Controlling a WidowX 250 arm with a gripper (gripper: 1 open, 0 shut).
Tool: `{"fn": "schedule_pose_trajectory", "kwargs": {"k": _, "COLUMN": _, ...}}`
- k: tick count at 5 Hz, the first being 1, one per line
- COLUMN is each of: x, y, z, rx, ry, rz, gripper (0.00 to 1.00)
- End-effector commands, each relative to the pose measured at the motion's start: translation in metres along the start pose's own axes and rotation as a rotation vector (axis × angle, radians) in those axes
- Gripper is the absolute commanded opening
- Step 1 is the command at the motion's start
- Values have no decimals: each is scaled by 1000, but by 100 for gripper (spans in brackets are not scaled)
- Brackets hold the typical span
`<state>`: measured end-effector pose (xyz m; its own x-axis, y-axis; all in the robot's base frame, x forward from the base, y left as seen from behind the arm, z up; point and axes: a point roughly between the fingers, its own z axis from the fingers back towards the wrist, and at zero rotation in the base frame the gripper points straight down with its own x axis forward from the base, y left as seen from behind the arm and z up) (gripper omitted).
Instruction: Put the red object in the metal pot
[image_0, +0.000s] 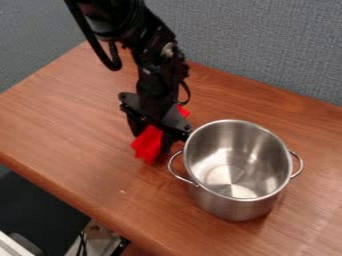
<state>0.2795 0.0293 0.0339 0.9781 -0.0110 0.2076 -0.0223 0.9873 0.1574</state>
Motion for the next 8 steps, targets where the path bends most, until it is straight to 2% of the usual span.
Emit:
{"fn": "schedule_pose_trajectory", "kwargs": {"k": 1, "x": 4, "y": 10, "z": 19, "rx": 55, "ry": -99, "rz": -13, "gripper": 0}}
{"fn": "schedule_pose_trajectory", "kwargs": {"k": 2, "x": 0, "y": 18, "z": -9, "rx": 77, "ry": -144, "rz": 13, "gripper": 0}}
{"fn": "schedule_pose_trajectory", "kwargs": {"k": 4, "x": 36, "y": -13, "z": 72, "rx": 87, "ry": -297, "rz": -81, "gripper": 0}}
{"fn": "schedule_pose_trajectory", "kwargs": {"k": 5, "x": 46, "y": -22, "z": 114, "rx": 21, "ry": -346, "rz": -147, "gripper": 0}}
{"fn": "schedule_pose_trajectory", "kwargs": {"k": 6, "x": 46, "y": -22, "z": 145, "rx": -48, "ry": -373, "rz": -192, "gripper": 0}}
{"fn": "schedule_pose_trajectory", "kwargs": {"k": 7, "x": 19, "y": -50, "z": 130, "rx": -80, "ry": -360, "rz": -260, "gripper": 0}}
{"fn": "schedule_pose_trajectory", "kwargs": {"k": 8, "x": -6, "y": -80, "z": 99, "rx": -101, "ry": -317, "rz": -314, "gripper": 0}}
